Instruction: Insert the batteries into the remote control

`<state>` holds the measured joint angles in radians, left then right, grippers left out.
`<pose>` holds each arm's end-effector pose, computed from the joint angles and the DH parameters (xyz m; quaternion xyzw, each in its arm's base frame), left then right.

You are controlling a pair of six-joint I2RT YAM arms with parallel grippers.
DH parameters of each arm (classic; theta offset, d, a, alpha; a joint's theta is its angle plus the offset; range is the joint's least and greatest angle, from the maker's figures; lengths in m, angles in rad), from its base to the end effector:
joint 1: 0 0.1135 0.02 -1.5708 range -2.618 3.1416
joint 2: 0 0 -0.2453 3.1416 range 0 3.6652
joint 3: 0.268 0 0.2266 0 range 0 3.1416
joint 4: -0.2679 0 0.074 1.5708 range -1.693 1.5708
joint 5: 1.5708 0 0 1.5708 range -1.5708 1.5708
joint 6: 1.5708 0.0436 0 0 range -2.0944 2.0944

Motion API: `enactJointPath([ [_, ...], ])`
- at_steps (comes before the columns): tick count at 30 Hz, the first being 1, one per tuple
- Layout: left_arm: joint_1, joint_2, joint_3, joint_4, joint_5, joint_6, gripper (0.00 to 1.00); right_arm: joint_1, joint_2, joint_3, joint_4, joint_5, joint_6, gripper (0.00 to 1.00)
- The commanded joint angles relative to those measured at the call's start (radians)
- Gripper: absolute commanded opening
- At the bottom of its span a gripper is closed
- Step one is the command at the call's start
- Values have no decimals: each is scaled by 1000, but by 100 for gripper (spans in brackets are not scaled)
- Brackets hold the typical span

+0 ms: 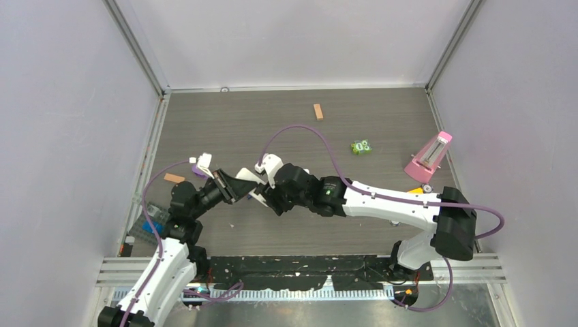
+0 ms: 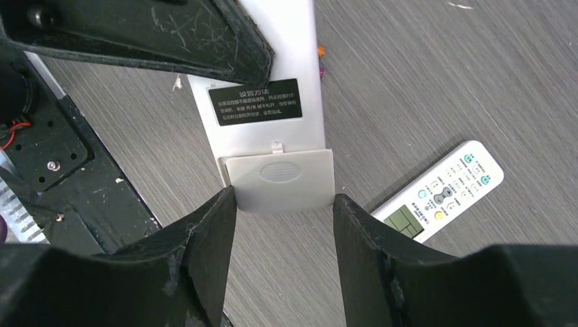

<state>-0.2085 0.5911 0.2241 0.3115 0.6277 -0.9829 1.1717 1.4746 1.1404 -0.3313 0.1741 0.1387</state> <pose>0.1424 -0.0563 0.2218 -0.0644 0.7199 -0.5524 0.4153 0.1292 0.2869 0.2705 -0.4093 0.7978 0.2035 0.3931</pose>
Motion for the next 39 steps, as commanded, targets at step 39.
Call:
enactJointPath([
  [39, -3, -45, 88, -85, -6, 143, 0, 25, 91, 167, -155, 18, -34, 38],
])
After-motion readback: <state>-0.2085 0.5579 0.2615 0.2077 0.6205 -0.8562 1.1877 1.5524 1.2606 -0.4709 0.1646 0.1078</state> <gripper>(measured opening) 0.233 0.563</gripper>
